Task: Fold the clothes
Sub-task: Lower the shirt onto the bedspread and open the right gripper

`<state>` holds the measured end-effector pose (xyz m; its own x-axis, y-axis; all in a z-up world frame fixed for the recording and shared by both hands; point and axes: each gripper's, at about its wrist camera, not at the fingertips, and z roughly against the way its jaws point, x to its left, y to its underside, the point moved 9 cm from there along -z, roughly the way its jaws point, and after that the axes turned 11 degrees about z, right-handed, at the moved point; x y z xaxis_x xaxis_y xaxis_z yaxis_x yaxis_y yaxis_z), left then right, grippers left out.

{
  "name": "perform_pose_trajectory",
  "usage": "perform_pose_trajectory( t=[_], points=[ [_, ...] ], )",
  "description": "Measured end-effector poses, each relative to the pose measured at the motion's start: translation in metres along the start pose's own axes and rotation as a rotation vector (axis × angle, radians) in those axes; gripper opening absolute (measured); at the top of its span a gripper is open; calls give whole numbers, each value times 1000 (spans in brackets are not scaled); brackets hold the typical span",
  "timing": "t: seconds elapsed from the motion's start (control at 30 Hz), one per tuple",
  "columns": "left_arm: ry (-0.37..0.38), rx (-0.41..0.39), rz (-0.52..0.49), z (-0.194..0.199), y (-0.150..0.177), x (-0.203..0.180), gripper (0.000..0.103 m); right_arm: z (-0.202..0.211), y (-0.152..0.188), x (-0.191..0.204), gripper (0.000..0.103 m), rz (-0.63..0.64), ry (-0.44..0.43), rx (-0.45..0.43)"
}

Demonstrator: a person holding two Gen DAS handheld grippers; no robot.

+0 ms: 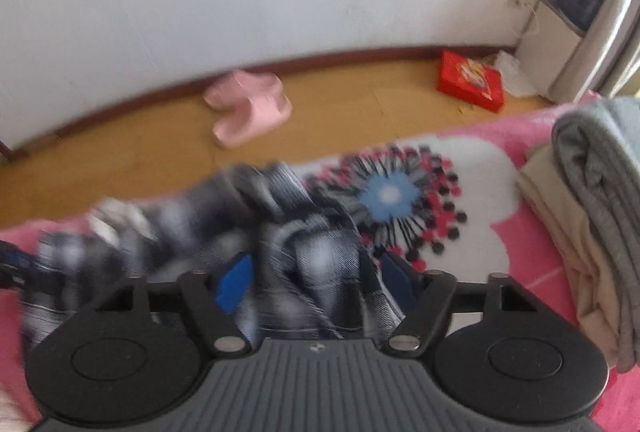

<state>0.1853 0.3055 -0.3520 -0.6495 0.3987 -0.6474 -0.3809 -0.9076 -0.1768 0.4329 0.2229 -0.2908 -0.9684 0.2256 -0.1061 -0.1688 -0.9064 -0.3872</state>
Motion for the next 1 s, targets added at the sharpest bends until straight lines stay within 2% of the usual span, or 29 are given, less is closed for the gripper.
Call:
perform_pose_trajectory(
  t=[0.07, 0.1, 0.13, 0.2, 0.27, 0.37, 0.47, 0.57, 0.67, 0.7, 0.73, 0.8, 0.83, 0.9, 1.0],
  points=[
    [-10, -22, -3, -1, 0, 0, 28, -11, 7, -4, 52, -6, 34, 26],
    [-12, -32, 0, 2, 0, 0, 21, -13, 9, -6, 27, -21, 40, 26],
    [-10, -40, 3, 2, 0, -2, 17, -9, 8, -9, 9, -46, 44, 11],
    [-6, -67, 5, 8, -4, -4, 11, 11, 1, -13, 5, -76, 56, -68],
    [-8, -90, 7, 14, -6, -4, 10, 32, -5, -22, 5, -117, 71, -145],
    [-18, -94, 11, 11, -6, -2, 10, 30, -7, -39, 5, -151, 99, -163],
    [-24, -86, -4, 3, -7, -1, 11, 2, -4, -46, 5, -144, 136, -113],
    [-24, -59, -5, -1, -9, 0, 20, -27, -2, -45, 6, -114, 175, -68],
    [-7, -37, 18, -3, -11, 3, 26, -37, -2, -44, 17, -81, 237, -46],
    [-6, -34, 25, -4, -11, 3, 26, -35, -2, -45, 23, -84, 243, -40],
    [-5, -32, 32, -5, -11, 4, 26, -30, -2, -47, 36, -90, 240, -39],
    [-1, -34, 49, -4, -10, 5, 27, -19, -1, -52, 45, -100, 229, -44],
    [2, -37, 53, -4, -10, 5, 27, -10, -1, -53, 52, -109, 202, -56],
    [7, -44, 60, -3, -9, 6, 27, 11, -2, -50, 57, -116, 138, -103],
    [7, -56, 56, -1, -7, 6, 27, 25, -10, -39, 60, -99, 73, -147]
  ],
)
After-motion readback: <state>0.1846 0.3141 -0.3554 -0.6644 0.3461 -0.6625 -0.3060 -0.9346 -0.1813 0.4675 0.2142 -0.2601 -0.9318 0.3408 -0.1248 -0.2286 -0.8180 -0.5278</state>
